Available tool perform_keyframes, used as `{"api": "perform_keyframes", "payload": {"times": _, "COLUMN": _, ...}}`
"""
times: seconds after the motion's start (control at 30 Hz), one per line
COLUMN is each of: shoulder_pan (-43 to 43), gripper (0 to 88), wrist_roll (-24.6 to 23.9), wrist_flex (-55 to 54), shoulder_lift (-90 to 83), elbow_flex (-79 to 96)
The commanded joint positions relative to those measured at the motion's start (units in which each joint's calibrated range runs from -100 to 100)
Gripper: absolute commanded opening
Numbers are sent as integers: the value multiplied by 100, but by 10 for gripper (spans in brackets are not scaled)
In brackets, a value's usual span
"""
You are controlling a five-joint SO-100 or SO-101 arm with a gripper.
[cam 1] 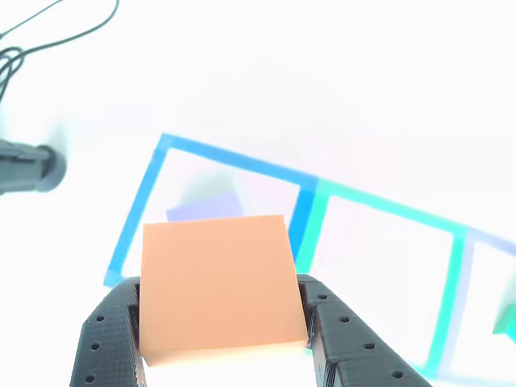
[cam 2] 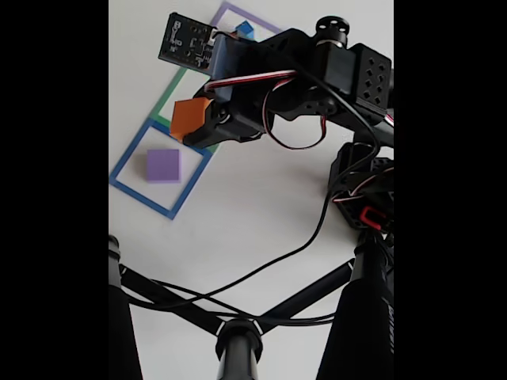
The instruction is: Tower of hanoi
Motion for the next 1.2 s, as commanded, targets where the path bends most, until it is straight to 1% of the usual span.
{"api": "perform_keyframes", "payload": {"times": 0.0, "shoulder_pan": -94, "gripper": 117, "wrist_roll": 0, "wrist_flex": -2558, "shoulder_lift": -279, "elbow_flex": 2074}}
{"api": "perform_keyframes", "payload": {"times": 0.1, "shoulder_pan": -171, "gripper": 118, "wrist_roll": 0, "wrist_flex": -4202, "shoulder_lift": 19, "elbow_flex": 3164}}
{"api": "perform_keyframes", "payload": {"times": 0.2, "shoulder_pan": -248, "gripper": 119, "wrist_roll": 0, "wrist_flex": -5530, "shoulder_lift": 488, "elbow_flex": 3801}}
{"api": "perform_keyframes", "payload": {"times": 0.3, "shoulder_pan": -286, "gripper": 119, "wrist_roll": 0, "wrist_flex": -6429, "shoulder_lift": 972, "elbow_flex": 4101}}
{"api": "perform_keyframes", "payload": {"times": 0.43, "shoulder_pan": -334, "gripper": 120, "wrist_roll": 0, "wrist_flex": -7910, "shoulder_lift": 1893, "elbow_flex": 4392}}
{"api": "perform_keyframes", "payload": {"times": 0.6, "shoulder_pan": -353, "gripper": 120, "wrist_roll": 0, "wrist_flex": -9133, "shoulder_lift": 2886, "elbow_flex": 4428}}
{"api": "perform_keyframes", "payload": {"times": 0.7, "shoulder_pan": -411, "gripper": 121, "wrist_roll": 0, "wrist_flex": -9627, "shoulder_lift": 3289, "elbow_flex": 4410}}
{"api": "perform_keyframes", "payload": {"times": 0.87, "shoulder_pan": -440, "gripper": 121, "wrist_roll": 0, "wrist_flex": -10064, "shoulder_lift": 3693, "elbow_flex": 4410}}
{"api": "perform_keyframes", "payload": {"times": 1.17, "shoulder_pan": -392, "gripper": 120, "wrist_roll": 0, "wrist_flex": -10404, "shoulder_lift": 4073, "elbow_flex": 4392}}
